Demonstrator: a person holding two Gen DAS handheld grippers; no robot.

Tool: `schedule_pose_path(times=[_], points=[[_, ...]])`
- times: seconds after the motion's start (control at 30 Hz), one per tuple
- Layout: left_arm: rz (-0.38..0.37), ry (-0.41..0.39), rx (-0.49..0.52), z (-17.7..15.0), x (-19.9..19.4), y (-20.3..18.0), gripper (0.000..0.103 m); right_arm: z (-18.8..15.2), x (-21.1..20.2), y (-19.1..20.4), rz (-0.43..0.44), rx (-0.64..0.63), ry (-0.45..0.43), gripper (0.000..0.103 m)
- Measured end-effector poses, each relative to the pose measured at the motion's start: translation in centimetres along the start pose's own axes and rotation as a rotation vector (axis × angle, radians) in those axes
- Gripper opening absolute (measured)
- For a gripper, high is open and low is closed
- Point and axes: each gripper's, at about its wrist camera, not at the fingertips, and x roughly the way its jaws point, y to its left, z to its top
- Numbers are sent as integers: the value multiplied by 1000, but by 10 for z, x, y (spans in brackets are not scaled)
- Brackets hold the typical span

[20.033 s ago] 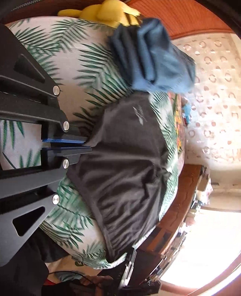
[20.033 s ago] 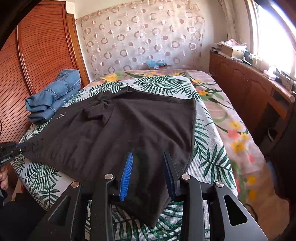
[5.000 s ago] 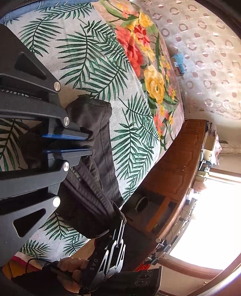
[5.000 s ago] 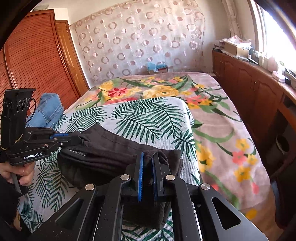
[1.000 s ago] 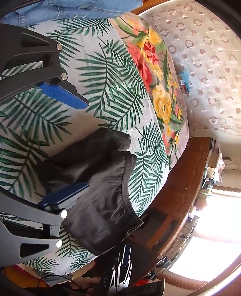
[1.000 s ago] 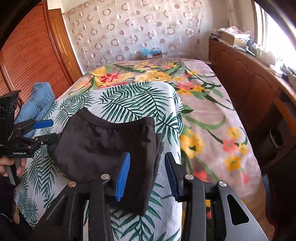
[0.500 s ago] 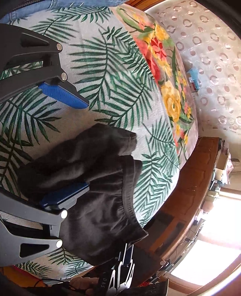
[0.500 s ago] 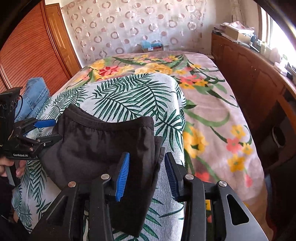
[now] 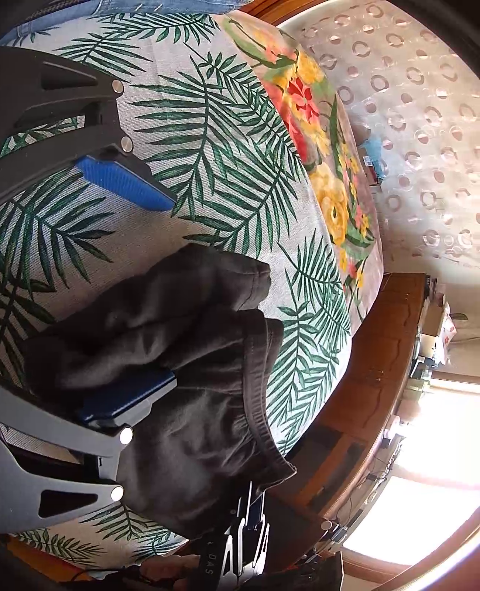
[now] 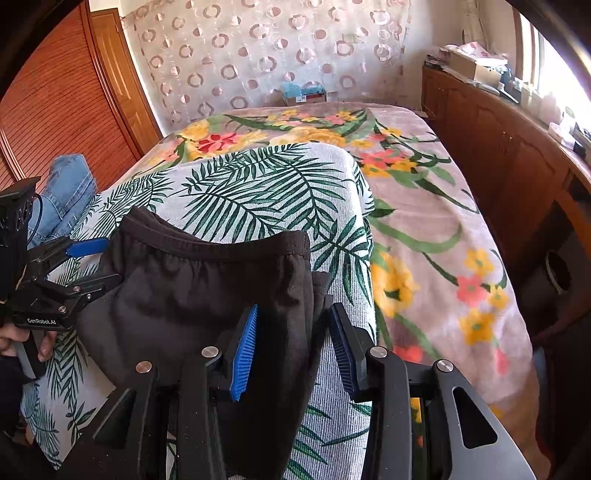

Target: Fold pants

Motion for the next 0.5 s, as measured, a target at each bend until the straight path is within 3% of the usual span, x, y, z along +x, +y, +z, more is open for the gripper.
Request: schedule_pose_path(times=[0.27,0.5], points=[[-68,24,-47,12,3,10,87,1,1,-3,13,21,1,40],[-72,14,-53,22,9,15,70,4,4,-3,19,26,6,40]])
